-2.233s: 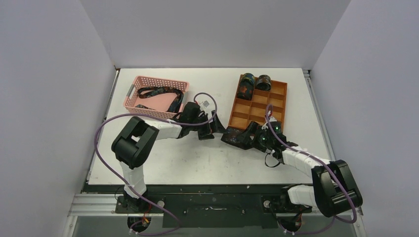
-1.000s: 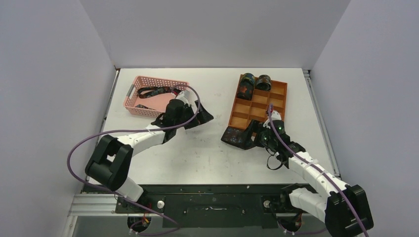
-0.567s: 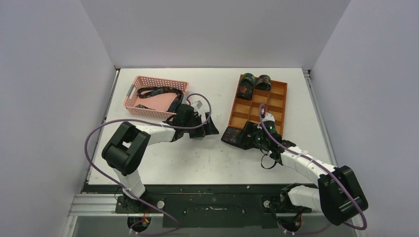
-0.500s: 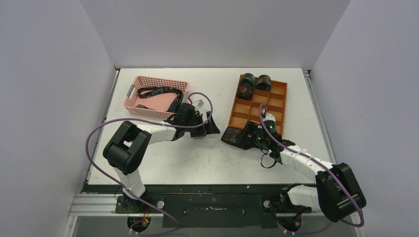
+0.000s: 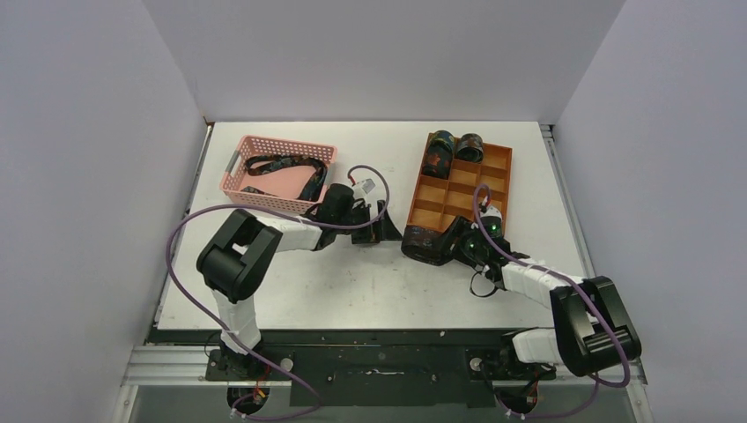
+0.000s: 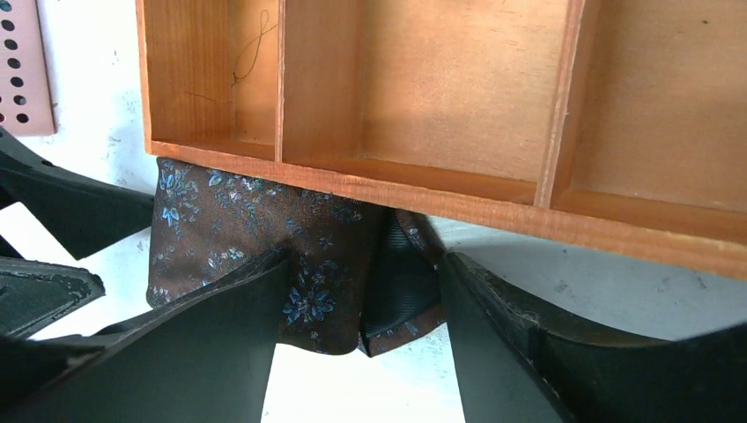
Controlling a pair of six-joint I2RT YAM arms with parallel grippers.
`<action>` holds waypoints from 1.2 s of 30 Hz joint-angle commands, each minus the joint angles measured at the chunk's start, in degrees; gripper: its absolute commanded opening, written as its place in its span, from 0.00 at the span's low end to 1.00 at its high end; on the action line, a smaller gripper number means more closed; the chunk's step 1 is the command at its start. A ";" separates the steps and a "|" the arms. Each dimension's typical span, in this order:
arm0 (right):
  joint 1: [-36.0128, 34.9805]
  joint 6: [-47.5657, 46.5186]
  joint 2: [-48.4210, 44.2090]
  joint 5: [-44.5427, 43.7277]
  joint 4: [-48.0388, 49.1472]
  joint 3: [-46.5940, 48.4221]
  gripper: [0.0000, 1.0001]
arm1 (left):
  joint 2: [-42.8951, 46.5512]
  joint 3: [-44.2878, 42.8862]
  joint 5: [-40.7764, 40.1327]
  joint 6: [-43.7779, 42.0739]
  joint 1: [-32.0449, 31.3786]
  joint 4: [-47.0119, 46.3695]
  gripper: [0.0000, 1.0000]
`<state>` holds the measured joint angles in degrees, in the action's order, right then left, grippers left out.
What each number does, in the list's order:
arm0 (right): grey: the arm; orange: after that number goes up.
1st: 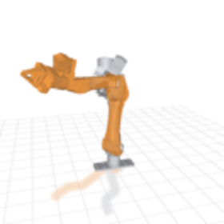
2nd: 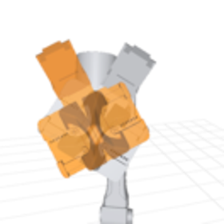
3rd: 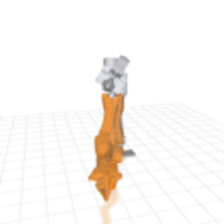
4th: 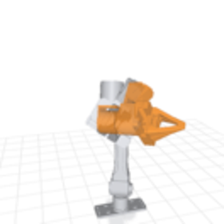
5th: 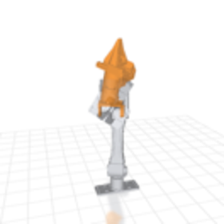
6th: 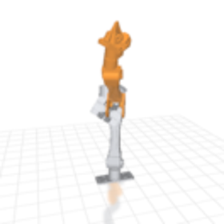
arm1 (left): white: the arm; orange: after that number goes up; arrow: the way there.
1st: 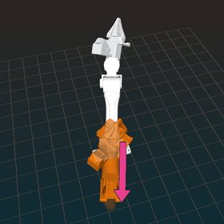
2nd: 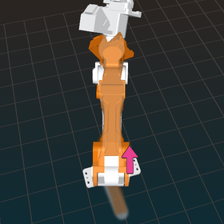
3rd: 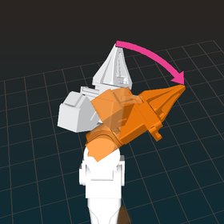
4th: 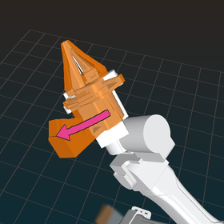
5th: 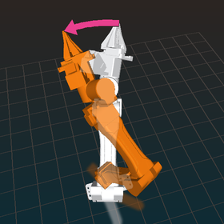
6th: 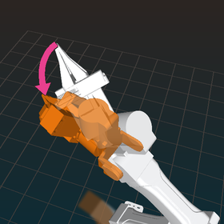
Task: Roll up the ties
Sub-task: Pick up the tie at the center of the board.
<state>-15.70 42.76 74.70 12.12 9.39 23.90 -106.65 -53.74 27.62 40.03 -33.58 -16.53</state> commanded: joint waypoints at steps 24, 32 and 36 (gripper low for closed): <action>0.53 -0.53 4.94 1.77 5.42 -5.80 0.50 | -10.69 -5.80 6.79 25.33 -5.46 -9.43 0.93; 0.48 -0.61 4.75 2.09 4.91 -6.06 0.49 | -12.03 -6.84 5.27 24.55 -4.62 -8.07 0.84; 0.46 -0.75 4.24 2.20 4.85 -6.38 0.49 | -10.61 -7.01 3.57 19.84 -3.01 -2.66 0.88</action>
<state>-15.31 44.23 77.62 15.51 20.64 20.01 -117.19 -59.53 35.27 65.34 -38.48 -25.15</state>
